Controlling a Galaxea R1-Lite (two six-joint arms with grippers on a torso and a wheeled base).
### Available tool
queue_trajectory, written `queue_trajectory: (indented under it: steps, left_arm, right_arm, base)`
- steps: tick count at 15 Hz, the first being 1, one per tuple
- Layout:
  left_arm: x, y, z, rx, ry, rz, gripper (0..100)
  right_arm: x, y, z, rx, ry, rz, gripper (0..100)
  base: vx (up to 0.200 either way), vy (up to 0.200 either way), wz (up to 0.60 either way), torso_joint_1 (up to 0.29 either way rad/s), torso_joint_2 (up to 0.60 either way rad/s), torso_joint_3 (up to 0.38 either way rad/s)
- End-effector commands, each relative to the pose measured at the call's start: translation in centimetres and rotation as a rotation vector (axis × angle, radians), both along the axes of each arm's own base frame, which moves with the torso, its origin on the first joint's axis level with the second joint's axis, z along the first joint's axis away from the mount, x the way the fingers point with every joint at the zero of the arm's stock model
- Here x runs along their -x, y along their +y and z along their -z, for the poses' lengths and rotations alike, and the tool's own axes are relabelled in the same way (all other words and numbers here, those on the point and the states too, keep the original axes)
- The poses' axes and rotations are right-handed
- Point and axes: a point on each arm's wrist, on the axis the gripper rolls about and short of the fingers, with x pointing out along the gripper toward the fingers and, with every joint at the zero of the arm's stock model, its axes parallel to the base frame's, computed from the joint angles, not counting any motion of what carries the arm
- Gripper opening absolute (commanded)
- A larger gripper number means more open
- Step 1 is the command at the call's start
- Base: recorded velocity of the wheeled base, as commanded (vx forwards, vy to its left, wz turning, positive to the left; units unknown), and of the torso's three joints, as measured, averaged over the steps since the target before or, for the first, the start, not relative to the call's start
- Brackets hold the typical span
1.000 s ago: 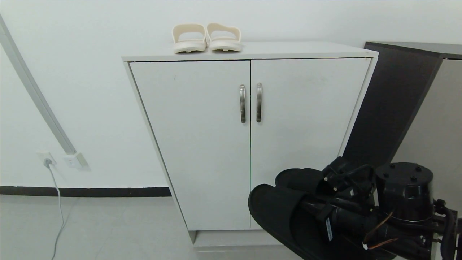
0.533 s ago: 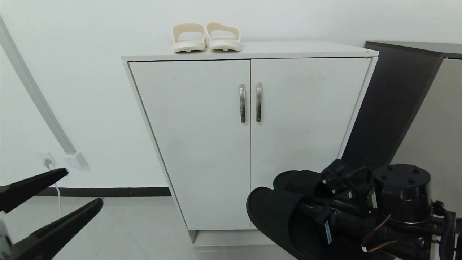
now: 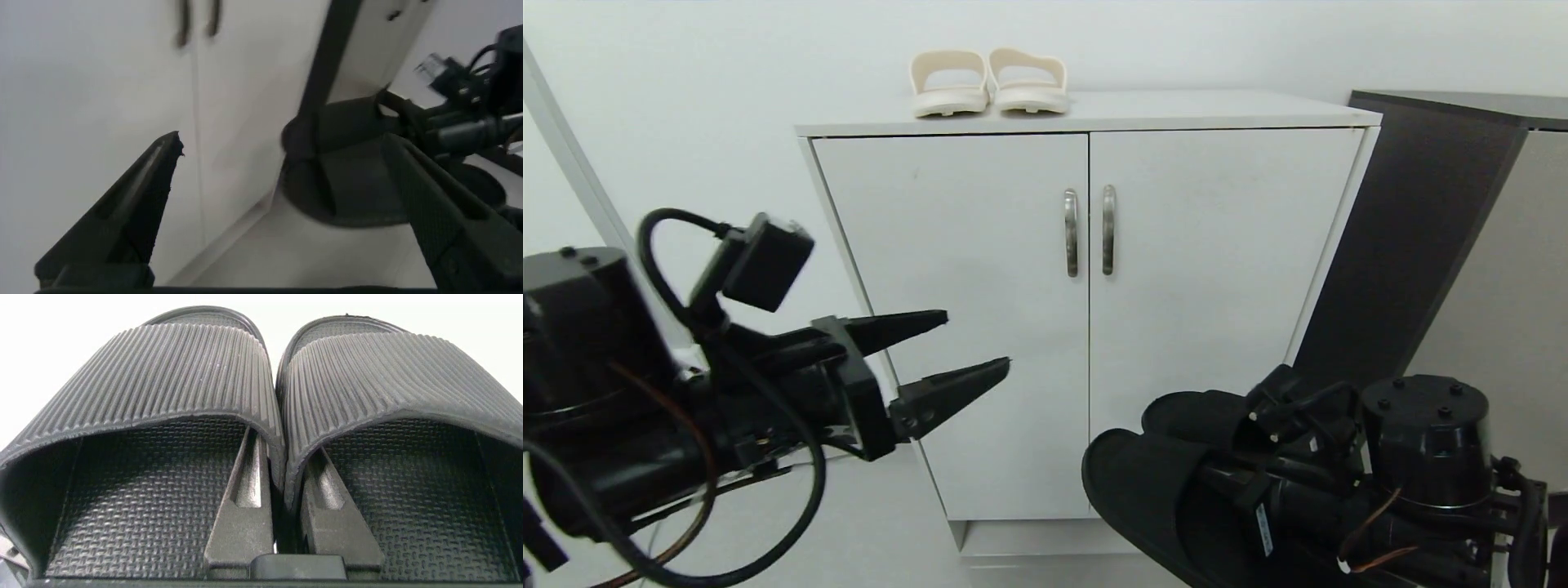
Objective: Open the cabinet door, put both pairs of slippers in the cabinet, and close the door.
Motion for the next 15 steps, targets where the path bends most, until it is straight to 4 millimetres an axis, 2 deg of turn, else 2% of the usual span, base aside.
queue_trajectory:
  steps: [1,4,8,10,15]
  left_arm:
    - [-2.4,-3.1,0.5,-0.016,0.03,0.068,100]
    - [-4.3,-5.8,-0.5,0.002,0.003,0.075,100]
    - [-6.7,-8.3,-2.9,0.048,-0.012,0.105,100]
    - [-6.9,-9.2,-4.4,0.056,0.035,0.13,100]
    - [-8.6,-10.6,-6.3,0.116,0.117,0.148,100]
  right_arm:
    - [-0.1,0.1,0.3,0.007,0.008,-0.003,0]
    - [-0.2,0.2,0.7,0.012,0.013,-0.003,0]
    - [-0.2,0.5,1.3,0.015,0.017,-0.01,0]
    - [-0.2,0.5,1.3,0.011,0.012,-0.01,0]
    - [-0.1,0.6,1.2,0.007,0.008,-0.015,0]
  base:
    - [0.0,0.0,0.0,0.0,0.0,0.0]
    - [0.0,0.0,0.0,0.0,0.0,0.0]
    - [0.0,0.0,0.0,0.0,0.0,0.0]
    - [0.0,0.0,0.0,0.0,0.0,0.0]
    - [0.0,0.0,0.0,0.0,0.0,0.0]
